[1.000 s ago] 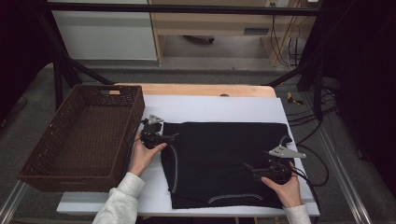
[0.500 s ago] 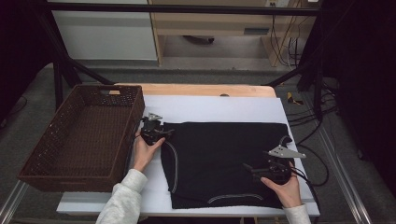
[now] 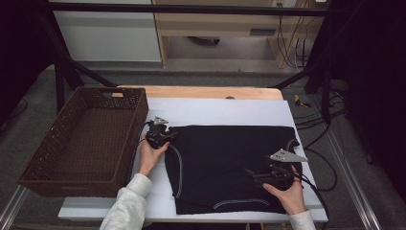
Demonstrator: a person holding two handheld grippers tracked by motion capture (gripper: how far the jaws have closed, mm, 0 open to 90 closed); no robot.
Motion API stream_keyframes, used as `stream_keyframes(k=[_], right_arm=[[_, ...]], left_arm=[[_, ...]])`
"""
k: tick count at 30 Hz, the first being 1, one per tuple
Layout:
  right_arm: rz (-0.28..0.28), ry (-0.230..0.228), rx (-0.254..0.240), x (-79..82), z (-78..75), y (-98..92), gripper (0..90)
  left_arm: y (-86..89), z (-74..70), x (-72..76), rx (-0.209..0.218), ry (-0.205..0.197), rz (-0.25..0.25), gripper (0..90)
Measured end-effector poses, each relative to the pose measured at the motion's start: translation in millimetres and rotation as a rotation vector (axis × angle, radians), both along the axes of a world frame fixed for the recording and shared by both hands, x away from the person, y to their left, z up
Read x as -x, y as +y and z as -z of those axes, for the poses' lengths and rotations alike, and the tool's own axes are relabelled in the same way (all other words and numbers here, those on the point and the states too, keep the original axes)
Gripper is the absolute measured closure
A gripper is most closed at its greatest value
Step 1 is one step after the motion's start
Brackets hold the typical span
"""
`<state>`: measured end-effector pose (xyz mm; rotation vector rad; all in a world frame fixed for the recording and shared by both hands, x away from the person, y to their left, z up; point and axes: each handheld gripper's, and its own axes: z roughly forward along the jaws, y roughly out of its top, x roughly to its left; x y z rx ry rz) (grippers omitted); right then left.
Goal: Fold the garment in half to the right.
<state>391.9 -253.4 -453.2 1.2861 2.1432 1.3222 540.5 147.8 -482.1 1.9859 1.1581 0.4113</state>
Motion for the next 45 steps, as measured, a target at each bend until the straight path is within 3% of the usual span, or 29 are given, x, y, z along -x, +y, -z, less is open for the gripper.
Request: stream_keyframes(k=[4, 11, 17, 25, 39, 45], right_arm=[[-0.013, 0.007, 0.007, 0.9, -1.3, 9.8, 0.7], [-0.05, -0.006, -0.006, 4.9, -3.8, 33.0, 2.7], [-0.075, -0.012, 0.007, 8.8, -4.1, 56.5, 1.6], [-0.069, -0.036, 0.021, 12.6, -3.7, 89.1, 0.5], [-0.096, -0.006, 0.069, 13.3, 10.3, 142.2, 0.5], [-0.116, 0.001, 0.066, 15.6, 11.7, 161.2, 0.6]], left_arm=[[-1.5, 0.0, 0.9, -0.029, -0.019, 0.024, 79.4], [3.0, 2.9, 0.4, 0.012, -0.015, 0.03, 79.8], [1.6, 3.1, 1.8, -0.006, -0.029, 0.032, 79.8], [1.0, 3.3, 2.5, -0.011, -0.036, 0.031, 79.8], [1.9, 3.4, 1.9, -0.002, -0.032, 0.031, 79.8], [2.3, 3.5, 1.6, 0.004, -0.028, 0.03, 79.8]])
